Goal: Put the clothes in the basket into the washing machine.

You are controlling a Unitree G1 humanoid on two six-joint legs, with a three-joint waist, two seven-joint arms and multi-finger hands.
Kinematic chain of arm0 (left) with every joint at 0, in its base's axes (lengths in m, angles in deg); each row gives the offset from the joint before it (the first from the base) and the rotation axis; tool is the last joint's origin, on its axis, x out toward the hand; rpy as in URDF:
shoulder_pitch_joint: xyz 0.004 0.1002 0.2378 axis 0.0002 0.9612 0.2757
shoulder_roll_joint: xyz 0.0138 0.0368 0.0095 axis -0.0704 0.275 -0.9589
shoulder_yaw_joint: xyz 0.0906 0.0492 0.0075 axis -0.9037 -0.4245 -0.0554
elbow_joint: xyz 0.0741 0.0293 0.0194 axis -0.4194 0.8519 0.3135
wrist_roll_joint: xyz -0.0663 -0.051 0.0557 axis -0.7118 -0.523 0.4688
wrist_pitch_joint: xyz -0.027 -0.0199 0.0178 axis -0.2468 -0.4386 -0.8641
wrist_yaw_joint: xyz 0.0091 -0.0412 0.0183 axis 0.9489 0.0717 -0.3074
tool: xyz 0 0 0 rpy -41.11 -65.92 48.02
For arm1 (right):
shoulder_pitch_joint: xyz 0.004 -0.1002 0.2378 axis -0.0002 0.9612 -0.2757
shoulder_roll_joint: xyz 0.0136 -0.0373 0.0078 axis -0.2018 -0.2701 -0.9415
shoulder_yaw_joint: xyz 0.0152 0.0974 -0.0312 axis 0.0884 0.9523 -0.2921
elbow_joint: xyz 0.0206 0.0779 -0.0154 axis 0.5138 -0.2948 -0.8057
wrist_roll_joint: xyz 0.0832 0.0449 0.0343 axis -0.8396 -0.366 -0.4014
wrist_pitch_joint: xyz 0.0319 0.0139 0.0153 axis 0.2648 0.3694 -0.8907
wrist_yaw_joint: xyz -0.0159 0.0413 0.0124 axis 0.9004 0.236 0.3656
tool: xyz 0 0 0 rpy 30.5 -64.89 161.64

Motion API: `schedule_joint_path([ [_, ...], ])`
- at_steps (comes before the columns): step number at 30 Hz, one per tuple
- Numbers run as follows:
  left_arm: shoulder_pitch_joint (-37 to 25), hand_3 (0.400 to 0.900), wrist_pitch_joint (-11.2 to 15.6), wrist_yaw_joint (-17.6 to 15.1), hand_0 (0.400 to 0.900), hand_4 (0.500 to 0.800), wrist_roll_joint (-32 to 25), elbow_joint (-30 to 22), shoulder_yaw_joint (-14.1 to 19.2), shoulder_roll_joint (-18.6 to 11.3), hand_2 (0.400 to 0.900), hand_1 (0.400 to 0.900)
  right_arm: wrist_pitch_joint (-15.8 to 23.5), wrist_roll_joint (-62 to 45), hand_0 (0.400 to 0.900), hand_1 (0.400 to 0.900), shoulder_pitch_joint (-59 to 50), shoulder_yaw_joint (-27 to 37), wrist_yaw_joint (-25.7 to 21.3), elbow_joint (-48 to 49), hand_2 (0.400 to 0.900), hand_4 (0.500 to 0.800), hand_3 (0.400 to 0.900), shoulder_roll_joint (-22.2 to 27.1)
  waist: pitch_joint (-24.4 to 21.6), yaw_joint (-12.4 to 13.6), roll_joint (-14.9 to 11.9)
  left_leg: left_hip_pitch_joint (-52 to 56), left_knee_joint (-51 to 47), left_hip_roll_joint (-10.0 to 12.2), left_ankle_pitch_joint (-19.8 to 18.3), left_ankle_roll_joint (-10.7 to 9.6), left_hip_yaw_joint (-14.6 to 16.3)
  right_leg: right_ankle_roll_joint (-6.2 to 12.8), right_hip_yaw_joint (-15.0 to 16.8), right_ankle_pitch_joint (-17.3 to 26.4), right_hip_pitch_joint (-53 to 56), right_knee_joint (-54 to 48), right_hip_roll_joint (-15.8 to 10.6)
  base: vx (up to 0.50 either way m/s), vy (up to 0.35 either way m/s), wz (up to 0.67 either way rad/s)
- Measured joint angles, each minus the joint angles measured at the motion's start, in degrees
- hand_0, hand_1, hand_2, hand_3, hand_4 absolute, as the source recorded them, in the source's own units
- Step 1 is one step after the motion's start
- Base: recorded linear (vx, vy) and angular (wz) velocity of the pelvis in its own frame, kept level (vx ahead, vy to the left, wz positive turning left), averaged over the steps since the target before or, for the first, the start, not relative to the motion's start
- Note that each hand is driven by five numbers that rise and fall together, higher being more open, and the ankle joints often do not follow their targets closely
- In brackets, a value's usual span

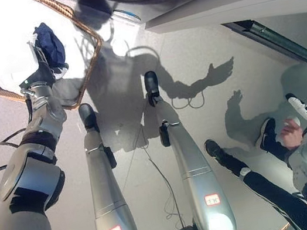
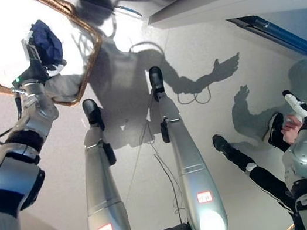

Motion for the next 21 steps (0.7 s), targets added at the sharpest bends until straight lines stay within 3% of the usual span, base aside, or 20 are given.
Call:
schedule_joint_path([
  [10, -3.80, 0.400, -0.21, -1.37, 0.400, 0.500, 2.11, 0.52, -0.67, -1.44, 0.400, 0.400, 0.96, 1.18, 0.900, 0.900, -0.04, -0.02, -0.48, 1.40, 0.900, 0.800, 0.900, 0.00, -0.05, -0.52, -0.07, -1.28, -0.01, 0.02, -0.18, -0.10, -0.12, -0.20, -0.11, 0.23, -1.32, 0.03, 0.00, 0.00, -0.001, 0.00],
  [21, -0.56, 0.400, -0.11, -0.82, 0.400, 0.500, 1.49, 0.40, 0.02, 0.01, 0.400, 0.400, 0.99, 1.13, 0.900, 0.900, -0.03, -0.02, -0.46, 1.40, 0.900, 0.800, 0.900, -0.80, -0.12, -0.87, -0.06, 2.99, -1.28, -0.06, 0.26, -0.15, 0.62, -0.19, 0.32, 0.19, 1.82, 0.47, -0.24, 0.02, -0.002, 0.02],
])
